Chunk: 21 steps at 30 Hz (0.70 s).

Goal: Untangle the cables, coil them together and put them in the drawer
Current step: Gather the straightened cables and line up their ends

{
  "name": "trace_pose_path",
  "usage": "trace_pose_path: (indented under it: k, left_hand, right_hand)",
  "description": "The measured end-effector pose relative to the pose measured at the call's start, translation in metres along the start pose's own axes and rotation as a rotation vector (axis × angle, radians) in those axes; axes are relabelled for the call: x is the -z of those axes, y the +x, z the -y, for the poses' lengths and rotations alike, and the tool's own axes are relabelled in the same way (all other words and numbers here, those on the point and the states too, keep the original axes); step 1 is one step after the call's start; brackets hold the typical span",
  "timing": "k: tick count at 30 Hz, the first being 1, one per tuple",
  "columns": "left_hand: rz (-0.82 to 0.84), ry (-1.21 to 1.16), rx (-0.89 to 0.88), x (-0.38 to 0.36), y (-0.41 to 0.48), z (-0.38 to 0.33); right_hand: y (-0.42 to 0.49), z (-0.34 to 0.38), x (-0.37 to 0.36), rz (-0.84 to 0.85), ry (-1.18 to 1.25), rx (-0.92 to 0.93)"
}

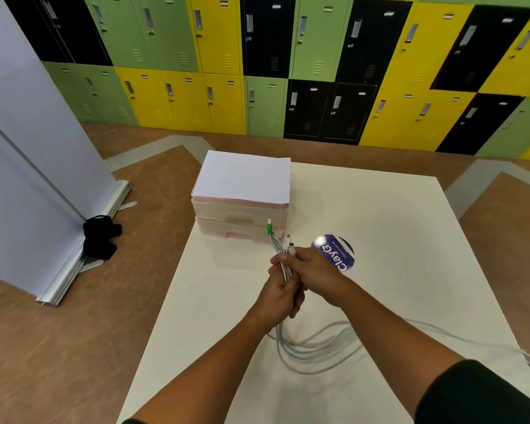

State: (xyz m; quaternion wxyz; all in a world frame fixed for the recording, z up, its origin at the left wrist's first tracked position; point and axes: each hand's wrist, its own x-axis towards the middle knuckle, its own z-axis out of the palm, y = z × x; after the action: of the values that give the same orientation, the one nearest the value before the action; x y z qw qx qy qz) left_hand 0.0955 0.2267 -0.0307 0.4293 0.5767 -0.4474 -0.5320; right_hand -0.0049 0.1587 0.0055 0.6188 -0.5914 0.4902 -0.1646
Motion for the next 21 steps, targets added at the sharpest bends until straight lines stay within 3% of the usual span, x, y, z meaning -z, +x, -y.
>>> trace_pose_path:
  k: [5,13,21]
  left_hand:
    - [0.086,-0.016,0.055,0.003,-0.002,-0.004]
    - [0.219,-0.023,0.156,0.010,0.000,-0.013]
    - [0.041,-0.102,0.022,0.009,-0.006,-0.009]
  right_hand:
    - [-0.006,0.003,-0.007,-0.053,0.247,-0.058]
    - [-0.009,0.008,-0.006,-0.112,0.242,-0.083]
    - [-0.004,0.004,0.002,-0.091,0.253,-0.030]
